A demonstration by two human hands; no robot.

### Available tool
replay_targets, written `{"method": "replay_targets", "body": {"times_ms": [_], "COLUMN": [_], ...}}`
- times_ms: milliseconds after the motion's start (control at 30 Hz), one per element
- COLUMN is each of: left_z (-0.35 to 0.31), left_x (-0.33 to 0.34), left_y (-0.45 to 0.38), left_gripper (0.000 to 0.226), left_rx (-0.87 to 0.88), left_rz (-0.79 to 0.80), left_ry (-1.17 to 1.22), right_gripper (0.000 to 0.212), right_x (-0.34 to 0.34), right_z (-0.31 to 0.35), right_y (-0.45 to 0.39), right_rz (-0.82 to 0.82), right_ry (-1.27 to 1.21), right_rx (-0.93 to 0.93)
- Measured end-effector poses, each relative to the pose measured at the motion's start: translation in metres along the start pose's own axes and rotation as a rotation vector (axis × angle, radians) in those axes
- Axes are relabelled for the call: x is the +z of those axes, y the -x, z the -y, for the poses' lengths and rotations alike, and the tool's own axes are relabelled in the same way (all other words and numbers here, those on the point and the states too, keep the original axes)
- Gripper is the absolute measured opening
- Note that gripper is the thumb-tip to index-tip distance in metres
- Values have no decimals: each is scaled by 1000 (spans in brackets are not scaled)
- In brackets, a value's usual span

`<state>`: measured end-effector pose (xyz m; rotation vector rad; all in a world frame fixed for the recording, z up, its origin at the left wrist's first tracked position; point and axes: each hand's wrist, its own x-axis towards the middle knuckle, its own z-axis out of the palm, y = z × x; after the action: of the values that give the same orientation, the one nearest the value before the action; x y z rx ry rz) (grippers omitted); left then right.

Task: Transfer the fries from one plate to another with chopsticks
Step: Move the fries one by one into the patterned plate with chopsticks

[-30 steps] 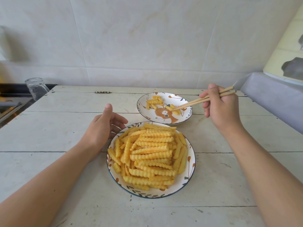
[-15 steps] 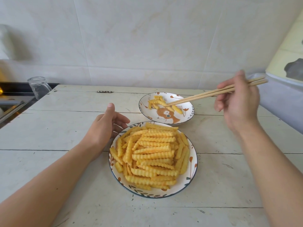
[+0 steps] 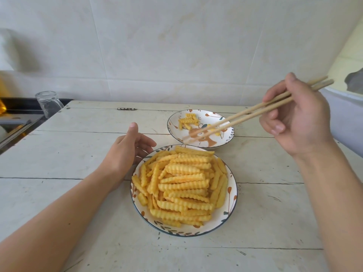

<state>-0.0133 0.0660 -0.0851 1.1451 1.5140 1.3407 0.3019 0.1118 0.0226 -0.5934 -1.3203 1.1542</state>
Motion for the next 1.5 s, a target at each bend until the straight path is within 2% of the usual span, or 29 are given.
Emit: {"method": "replay_targets", "body": {"times_ms": [67, 167, 333, 500, 567, 667, 767, 933, 1033, 1133, 1233, 1333, 1433, 1500], "left_z": [0, 0, -1, 0, -1, -2, -2, -3, -2, -1, -1, -1, 0, 0], "left_x": [0, 0, 0, -1, 0, 0, 0, 1, 0, 0, 0, 0, 0, 0], "left_y": [0, 0, 1, -1, 0, 1, 1, 0, 0, -1, -1, -1, 0, 0], "left_gripper": [77, 77, 77, 77, 76, 76, 76, 77, 77, 77, 77, 77, 77, 76], "left_rx": [-4, 0, -2, -8, -9, -11, -12, -9, -10, -7, -8, -10, -4, 1], "left_rz": [-4, -2, -5, 5, 5, 4, -2, -7, -9, -7, -5, -1, -3, -5], "left_ry": [-1, -1, -8, 6, 10, 3, -17, -31, -22, -28, -25, -19, -27, -32], "right_gripper": [49, 44, 41, 46, 48, 56, 58, 55, 49, 46, 43, 46, 48, 45], "right_x": [-7, -17, -13, -12, -12, -4, 7, 19, 21, 19, 15, 10, 4, 3], "right_z": [-4, -16, -42, -59, -56, -28, 6, 17, 13, 13, 15, 17, 7, -6], "right_y": [-6, -13, -10, -11, -12, -11, 1, 18, 19, 19, 17, 13, 2, -5], "right_rz": [-199, -399, -342, -271, -304, -354, -194, 237, 342, 357, 310, 171, -142, -357], "right_ry": [35, 304, 601, 700, 626, 208, -82, -70, -24, 36, 57, 10, -2, 86], "right_rx": [-56, -125, -102, -92, -82, -100, -74, -43, -12, 2, -17, -54, -100, -151]}}
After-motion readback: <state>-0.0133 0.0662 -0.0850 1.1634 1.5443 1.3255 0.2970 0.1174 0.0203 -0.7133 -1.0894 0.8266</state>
